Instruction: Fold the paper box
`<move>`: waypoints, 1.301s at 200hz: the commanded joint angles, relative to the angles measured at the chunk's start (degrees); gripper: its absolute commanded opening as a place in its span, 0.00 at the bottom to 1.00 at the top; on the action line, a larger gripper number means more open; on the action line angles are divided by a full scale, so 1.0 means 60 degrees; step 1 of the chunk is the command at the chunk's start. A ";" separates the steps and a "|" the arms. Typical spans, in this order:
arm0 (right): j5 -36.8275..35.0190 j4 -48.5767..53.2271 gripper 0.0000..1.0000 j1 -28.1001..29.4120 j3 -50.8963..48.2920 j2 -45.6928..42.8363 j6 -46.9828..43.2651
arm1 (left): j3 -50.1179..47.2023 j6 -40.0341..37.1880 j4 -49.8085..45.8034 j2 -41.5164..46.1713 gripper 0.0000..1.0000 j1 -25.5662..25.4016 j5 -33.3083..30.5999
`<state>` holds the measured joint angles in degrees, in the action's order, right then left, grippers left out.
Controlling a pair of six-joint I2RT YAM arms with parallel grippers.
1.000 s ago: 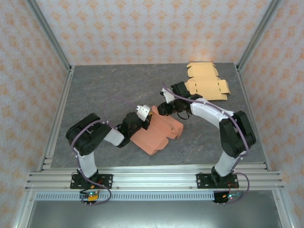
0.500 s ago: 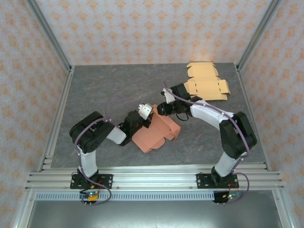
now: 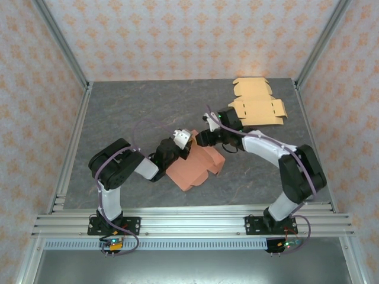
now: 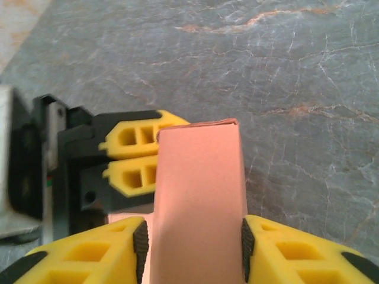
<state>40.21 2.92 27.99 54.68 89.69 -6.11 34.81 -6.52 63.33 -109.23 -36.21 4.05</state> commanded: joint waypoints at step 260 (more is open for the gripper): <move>0.2198 -0.3400 0.39 -0.1108 -0.2910 -0.1434 -0.3493 | -0.0136 0.3652 -0.0579 -0.0349 0.00 0.1680 0.1525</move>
<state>50.50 -16.03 20.49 36.93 79.90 -26.68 33.45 12.67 65.63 -109.67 -26.50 12.10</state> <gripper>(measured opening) 0.400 0.080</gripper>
